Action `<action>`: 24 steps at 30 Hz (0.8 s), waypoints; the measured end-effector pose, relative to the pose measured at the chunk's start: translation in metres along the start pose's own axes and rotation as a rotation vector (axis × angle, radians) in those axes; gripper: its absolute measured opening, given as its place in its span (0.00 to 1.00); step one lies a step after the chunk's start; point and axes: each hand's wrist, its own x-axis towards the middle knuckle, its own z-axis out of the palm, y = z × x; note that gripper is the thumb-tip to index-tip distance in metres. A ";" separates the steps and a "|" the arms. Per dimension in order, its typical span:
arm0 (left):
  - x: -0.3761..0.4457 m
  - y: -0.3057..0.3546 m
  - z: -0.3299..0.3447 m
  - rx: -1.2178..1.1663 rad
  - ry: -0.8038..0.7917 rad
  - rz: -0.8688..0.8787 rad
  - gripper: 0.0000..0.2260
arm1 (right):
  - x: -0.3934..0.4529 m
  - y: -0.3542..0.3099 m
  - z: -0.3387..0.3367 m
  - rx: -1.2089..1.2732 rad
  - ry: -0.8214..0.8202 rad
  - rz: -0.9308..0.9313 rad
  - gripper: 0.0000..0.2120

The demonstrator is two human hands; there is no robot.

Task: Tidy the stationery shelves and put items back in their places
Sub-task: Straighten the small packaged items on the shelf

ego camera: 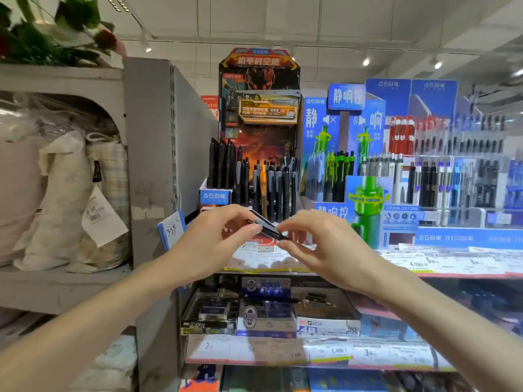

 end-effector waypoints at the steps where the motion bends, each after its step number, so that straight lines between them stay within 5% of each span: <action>1: 0.006 -0.001 -0.001 0.030 0.007 0.011 0.06 | 0.005 0.001 -0.001 -0.025 -0.019 0.013 0.09; 5: 0.022 -0.018 0.000 0.320 0.065 0.102 0.15 | 0.021 0.018 -0.002 -0.074 -0.027 0.156 0.06; 10: 0.029 -0.036 0.018 0.670 -0.028 0.202 0.20 | 0.050 0.035 0.006 0.093 0.174 0.387 0.12; 16: 0.034 -0.048 0.030 0.658 -0.021 0.148 0.19 | 0.089 0.040 0.029 0.221 0.289 0.519 0.11; 24: 0.033 -0.053 0.031 0.560 -0.009 0.124 0.20 | 0.109 0.041 0.048 0.233 0.218 0.617 0.10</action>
